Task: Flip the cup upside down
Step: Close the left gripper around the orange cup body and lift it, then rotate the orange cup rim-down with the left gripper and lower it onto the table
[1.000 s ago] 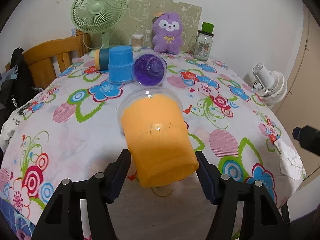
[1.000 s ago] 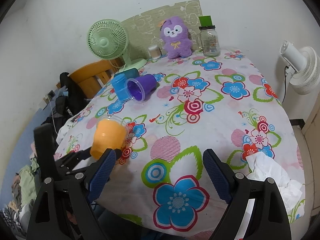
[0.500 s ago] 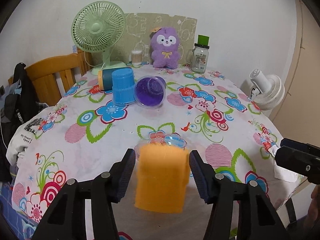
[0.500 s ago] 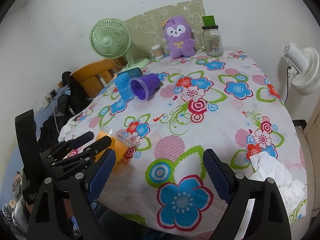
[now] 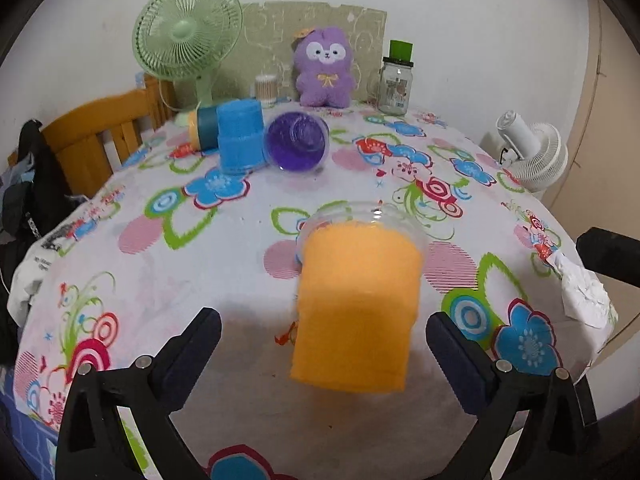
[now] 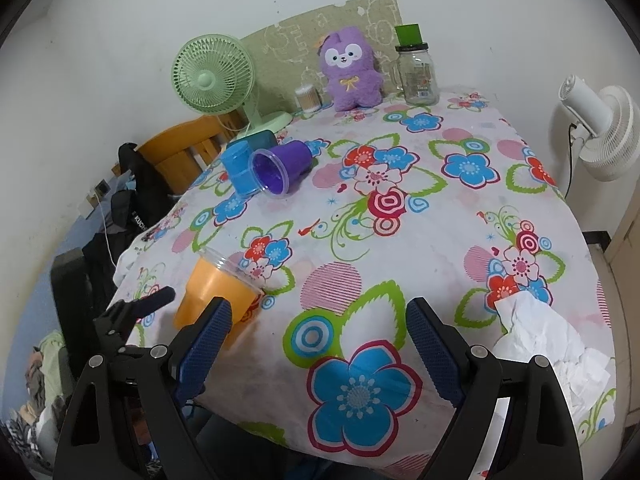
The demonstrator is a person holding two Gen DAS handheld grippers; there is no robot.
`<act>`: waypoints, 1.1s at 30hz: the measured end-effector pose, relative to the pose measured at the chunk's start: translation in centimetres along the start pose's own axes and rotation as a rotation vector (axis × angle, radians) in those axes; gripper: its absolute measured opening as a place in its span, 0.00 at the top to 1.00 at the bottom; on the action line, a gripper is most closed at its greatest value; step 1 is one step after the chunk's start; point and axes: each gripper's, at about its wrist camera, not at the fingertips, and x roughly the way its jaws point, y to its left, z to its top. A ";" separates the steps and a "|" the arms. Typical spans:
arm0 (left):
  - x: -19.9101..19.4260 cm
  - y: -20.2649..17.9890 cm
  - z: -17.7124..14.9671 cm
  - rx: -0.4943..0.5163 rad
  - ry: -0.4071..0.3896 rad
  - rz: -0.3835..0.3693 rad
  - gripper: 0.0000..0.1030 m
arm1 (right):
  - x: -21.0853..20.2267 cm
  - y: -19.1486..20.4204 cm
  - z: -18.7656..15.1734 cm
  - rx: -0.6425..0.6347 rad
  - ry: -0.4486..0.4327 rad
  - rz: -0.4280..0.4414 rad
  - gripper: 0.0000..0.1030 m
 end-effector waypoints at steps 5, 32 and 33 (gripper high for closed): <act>0.6 0.0 -0.4 0.001 0.022 -0.043 0.12 | 0.1 0.1 -0.1 0.002 0.003 -0.003 0.12; -3.8 0.0 2.6 0.034 -0.076 -0.028 0.44 | 0.5 0.8 0.0 -0.005 0.011 0.019 0.12; -3.9 0.0 2.6 0.036 -0.074 -0.027 0.44 | 0.5 0.9 0.0 -0.006 0.011 0.020 0.12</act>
